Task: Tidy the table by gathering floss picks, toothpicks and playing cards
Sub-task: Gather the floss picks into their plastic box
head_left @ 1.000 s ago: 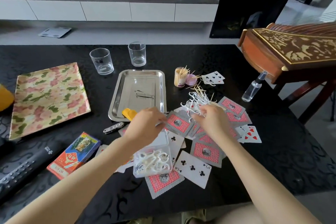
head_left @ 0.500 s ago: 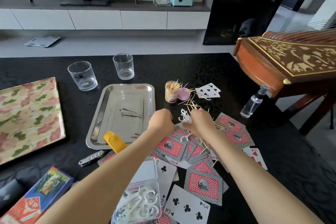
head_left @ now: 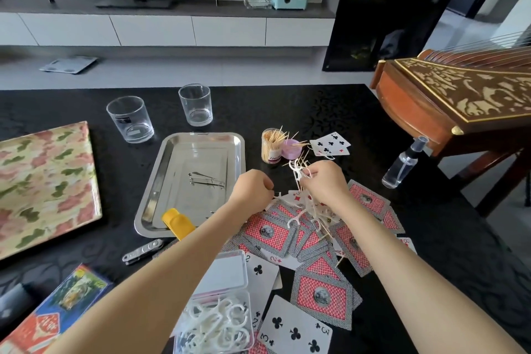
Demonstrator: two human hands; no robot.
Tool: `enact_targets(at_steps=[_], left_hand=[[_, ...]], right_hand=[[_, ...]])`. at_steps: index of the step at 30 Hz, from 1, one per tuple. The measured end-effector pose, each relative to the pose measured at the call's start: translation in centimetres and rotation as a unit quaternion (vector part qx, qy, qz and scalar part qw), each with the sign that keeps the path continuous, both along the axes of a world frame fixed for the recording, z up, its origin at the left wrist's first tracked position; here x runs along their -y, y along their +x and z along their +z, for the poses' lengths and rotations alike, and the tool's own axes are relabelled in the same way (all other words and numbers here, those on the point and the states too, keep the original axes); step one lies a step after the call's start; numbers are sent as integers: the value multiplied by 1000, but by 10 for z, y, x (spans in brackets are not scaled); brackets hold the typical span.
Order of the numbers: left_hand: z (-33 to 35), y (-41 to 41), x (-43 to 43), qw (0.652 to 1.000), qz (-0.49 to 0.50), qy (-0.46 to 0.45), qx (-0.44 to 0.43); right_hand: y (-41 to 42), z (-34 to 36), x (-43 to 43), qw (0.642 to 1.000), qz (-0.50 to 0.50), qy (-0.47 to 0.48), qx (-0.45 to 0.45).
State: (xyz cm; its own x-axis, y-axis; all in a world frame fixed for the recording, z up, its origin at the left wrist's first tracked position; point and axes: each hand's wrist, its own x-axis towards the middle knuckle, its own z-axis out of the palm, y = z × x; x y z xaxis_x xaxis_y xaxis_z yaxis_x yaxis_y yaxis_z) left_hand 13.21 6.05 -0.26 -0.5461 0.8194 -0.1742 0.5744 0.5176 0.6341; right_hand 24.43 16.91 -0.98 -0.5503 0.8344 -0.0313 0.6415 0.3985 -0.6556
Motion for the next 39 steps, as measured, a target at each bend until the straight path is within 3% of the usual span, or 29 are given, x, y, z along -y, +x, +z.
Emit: enact_targets(at_steps=[4, 11, 18, 22, 26, 28, 31, 39], left_hand=[[11, -1, 7, 997, 32, 37, 54], [35, -7, 42, 980, 86, 90, 155], [42, -10, 125, 967, 110, 89, 214], [32, 1, 169, 967, 126, 64, 214], [22, 11, 201, 987, 96, 8, 128], [19, 15, 210, 994, 76, -5, 77], [19, 20, 219, 998, 44, -28, 33], [18, 24, 226, 999, -5, -34, -37]], right_hand=[[6, 10, 4, 988, -16, -41, -145], [23, 51, 30, 947, -17, -167, -274], [32, 72, 90, 935, 134, -279, -173], [26, 71, 134, 945, 281, -165, -24], [12, 54, 169, 909, 378, -60, 164], [6, 44, 182, 893, 393, -40, 216], [2, 38, 194, 881, 410, -2, 237], [12, 50, 182, 906, 384, -79, 161]])
